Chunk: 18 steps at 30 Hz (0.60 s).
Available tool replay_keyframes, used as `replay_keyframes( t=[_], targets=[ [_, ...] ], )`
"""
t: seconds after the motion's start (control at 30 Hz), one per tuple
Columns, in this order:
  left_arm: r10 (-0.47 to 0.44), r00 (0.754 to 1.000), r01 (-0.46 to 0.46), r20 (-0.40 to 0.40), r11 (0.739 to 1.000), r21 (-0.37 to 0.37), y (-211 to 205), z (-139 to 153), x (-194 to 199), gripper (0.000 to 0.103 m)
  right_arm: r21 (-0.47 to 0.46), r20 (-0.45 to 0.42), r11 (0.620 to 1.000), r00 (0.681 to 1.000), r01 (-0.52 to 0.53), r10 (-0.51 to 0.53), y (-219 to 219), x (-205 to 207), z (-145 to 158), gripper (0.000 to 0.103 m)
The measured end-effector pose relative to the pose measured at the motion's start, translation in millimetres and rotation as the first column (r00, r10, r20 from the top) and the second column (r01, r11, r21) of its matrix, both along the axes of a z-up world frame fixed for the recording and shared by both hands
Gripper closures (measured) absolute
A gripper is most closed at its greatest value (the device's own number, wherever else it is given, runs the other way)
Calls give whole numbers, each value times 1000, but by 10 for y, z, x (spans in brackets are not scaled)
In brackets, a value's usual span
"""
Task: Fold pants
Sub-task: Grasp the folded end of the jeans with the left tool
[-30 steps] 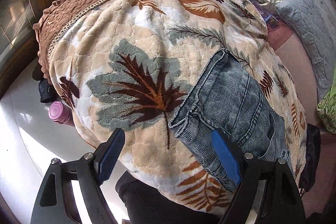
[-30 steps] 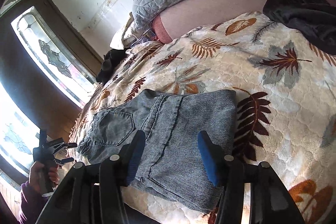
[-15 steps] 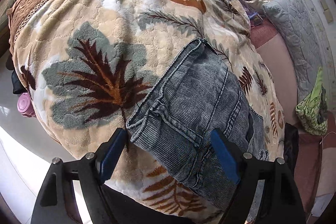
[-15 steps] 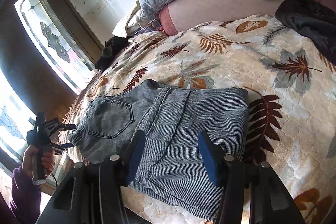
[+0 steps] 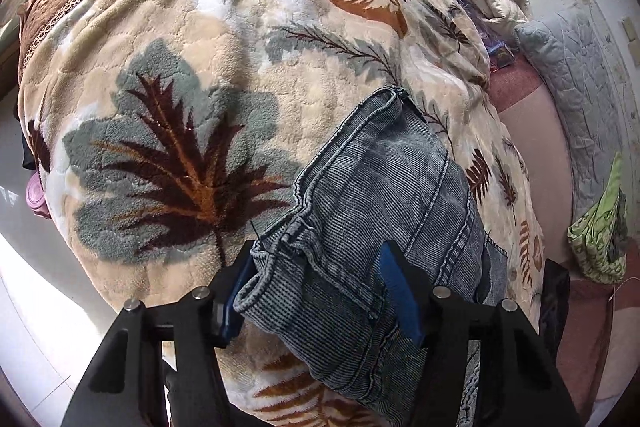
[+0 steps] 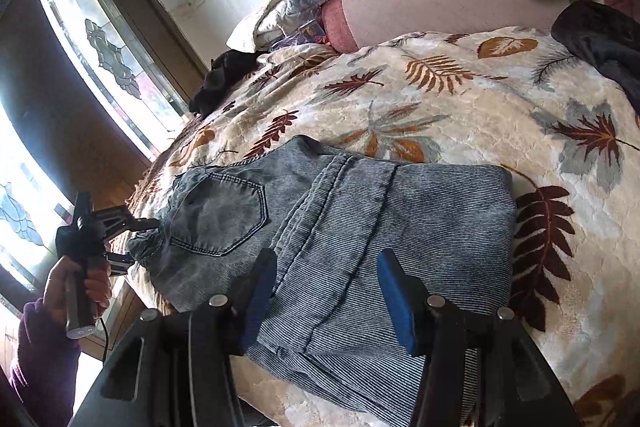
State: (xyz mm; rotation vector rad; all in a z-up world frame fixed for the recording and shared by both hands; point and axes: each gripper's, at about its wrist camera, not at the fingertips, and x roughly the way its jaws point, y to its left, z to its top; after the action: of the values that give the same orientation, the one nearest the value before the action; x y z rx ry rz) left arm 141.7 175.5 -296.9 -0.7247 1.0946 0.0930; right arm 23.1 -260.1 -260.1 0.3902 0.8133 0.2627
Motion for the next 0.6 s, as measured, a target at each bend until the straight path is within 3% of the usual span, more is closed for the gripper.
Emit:
replay_keyframes(
  t=[0.1, 0.27, 0.37, 0.6],
  targets=[
    [15, 1000, -16, 12, 1000, 23, -2, 13, -21, 46, -15, 11, 1000, 1000, -24, 24, 121, 74, 7, 47],
    [1, 999, -4, 40, 998, 59, -36, 43, -34, 69, 15, 32, 998, 997, -65, 65, 301, 271, 16, 48],
    [-21, 998, 16, 55, 996, 88, -105, 106, -20, 77, -35, 74, 994, 992, -103, 105, 549, 410, 62, 65],
    [-98, 985, 70, 143, 980, 187, -282, 431, -72, 79, -85, 16, 981, 984, -174, 176, 1085, 817, -165, 71]
  ],
)
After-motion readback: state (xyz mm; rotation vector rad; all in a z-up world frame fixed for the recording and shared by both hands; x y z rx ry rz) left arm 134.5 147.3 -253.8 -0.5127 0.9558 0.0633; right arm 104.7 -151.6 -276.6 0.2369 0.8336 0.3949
